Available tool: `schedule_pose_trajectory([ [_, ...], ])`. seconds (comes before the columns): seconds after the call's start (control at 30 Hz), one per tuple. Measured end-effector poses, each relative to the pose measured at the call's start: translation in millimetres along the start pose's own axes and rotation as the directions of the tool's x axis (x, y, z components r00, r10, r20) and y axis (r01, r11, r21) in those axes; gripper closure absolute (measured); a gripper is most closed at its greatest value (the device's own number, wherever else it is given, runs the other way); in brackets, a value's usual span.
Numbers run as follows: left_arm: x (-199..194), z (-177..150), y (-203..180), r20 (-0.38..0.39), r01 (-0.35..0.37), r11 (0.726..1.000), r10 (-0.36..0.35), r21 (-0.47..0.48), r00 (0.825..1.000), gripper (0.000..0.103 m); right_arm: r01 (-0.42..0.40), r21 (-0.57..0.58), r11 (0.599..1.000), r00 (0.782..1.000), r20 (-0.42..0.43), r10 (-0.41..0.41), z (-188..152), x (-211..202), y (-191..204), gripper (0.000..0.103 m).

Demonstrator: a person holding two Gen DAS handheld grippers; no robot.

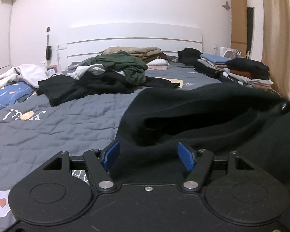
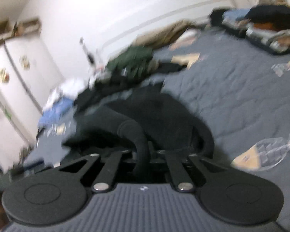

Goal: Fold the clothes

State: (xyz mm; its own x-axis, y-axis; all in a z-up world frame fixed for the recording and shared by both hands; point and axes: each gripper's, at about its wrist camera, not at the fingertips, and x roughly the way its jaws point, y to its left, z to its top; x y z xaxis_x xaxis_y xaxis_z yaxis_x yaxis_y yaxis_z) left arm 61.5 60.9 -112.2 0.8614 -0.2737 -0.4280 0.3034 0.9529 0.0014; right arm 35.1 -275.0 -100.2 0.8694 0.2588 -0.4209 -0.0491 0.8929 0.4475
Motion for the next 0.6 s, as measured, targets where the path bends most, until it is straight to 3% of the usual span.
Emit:
schedule_pose_trajectory([
  [0.1, -1.3, 1.4, -0.1, 0.014, -0.005, 1.000, 0.005, -0.026, 1.000, 0.037, 0.032, 0.038, 0.999, 0.992, 0.122, -0.036, 18.8, -29.6, -7.7, 0.099],
  [0.17, -1.9, 2.0, -1.4, 0.017, 0.005, 1.000, -0.004, -0.026, 1.000, 0.032, 0.053, 0.038, 0.998, 0.986, 0.155, -0.059, 28.7, -42.6, -16.9, 0.099],
  [0.37, 3.1, 1.6, -14.4, 0.007, 0.047, 0.999, -0.047, 0.014, 0.999, 0.020, 0.093, -0.094, 0.991, 0.996, 0.007, -0.093, 27.0, -32.6, -25.5, 0.092],
  [0.43, 3.0, 0.9, -17.6, 0.008, 0.059, 0.998, -0.059, 0.025, 0.998, 0.019, 0.116, -0.122, 0.986, 0.993, -0.020, -0.120, 25.3, -28.1, -23.6, 0.078],
  [0.5, 3.0, 0.2, -20.9, 0.009, 0.071, 0.997, -0.071, 0.036, 0.997, 0.019, 0.132, -0.147, 0.980, 0.991, -0.009, -0.135, 27.7, -31.3, -17.4, 0.071],
  [0.57, 1.7, 1.5, -25.6, 0.025, 0.075, 0.996, -0.076, 0.048, 0.997, 0.017, 0.132, -0.183, 0.974, 0.991, 0.037, -0.127, 30.8, -42.2, -10.2, 0.060],
  [0.6, 1.7, 2.6, -28.5, 0.035, 0.072, 0.996, -0.074, 0.055, 0.997, 0.010, 0.134, -0.197, 0.971, 0.990, 0.067, -0.123, 32.2, -47.5, -7.1, 0.050],
])
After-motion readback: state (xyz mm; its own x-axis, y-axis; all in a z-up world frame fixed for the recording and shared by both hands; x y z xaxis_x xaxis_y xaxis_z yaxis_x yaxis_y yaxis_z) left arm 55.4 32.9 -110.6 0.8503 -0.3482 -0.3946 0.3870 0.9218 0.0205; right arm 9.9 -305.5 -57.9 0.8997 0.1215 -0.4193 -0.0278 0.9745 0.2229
